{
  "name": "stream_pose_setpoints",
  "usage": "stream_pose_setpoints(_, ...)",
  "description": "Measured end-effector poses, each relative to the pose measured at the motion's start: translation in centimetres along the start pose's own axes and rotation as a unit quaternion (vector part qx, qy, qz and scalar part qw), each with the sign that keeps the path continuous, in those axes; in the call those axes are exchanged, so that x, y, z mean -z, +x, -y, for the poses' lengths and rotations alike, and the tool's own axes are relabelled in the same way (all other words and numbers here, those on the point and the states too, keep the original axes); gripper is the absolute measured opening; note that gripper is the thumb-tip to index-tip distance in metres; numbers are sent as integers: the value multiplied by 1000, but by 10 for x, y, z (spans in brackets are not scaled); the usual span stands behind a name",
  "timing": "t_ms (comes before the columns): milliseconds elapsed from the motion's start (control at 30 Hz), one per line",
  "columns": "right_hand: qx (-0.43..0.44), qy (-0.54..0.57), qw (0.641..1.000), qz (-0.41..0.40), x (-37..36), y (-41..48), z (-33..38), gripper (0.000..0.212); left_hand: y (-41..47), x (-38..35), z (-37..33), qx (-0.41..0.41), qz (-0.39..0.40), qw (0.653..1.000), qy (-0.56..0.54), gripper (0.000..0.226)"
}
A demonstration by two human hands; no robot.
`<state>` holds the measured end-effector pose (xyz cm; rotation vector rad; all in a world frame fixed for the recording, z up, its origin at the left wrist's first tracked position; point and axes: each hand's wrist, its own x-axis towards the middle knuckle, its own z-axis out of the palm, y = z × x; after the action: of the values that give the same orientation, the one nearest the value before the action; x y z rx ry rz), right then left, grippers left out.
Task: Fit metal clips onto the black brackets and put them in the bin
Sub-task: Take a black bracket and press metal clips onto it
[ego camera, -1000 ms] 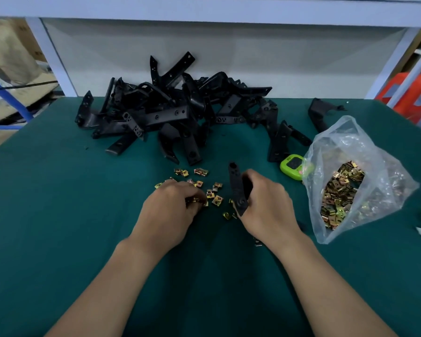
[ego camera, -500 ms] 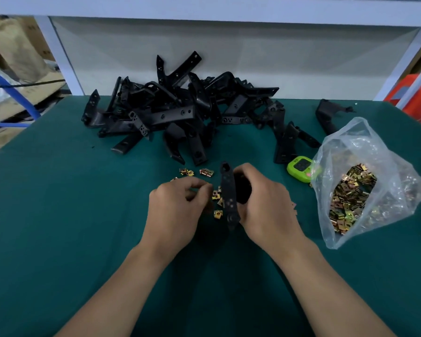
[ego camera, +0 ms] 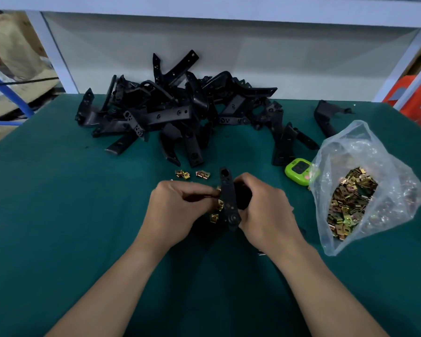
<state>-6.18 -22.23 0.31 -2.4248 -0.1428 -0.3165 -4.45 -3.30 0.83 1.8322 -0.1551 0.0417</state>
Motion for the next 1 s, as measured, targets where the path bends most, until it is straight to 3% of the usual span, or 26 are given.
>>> stream_pose_setpoints(267, 26, -6, 1000, -11, -1, 7, 1, 26, -6, 3, 3, 24, -59, 997, -40, 20)
stream_pose_setpoints(433, 20, -44, 999, -7, -1, 2, 4, 24, -9, 3, -3, 14, -45, 995, -87, 26)
stream_pose_setpoints(567, 24, -98, 995, -8, 0, 0, 5, 22, -11, 1, -3, 15, -65, 996, -53, 25)
stream_pose_setpoints(633, 22, -103, 994, 7, 0, 0, 7, 22, -9, 1, -2, 2, -73, 997, -20, 8)
stream_pose_setpoints(733, 23, -87, 996, 24, 1, 3, 6, 17, -7, 1, -2, -26, -75, 997, 4, 23)
stream_pose_setpoints(1000, 12, -87, 995, 40, 0, -3, 9, 21, -11, 3, -3, -47, -98, 994, -8, 13)
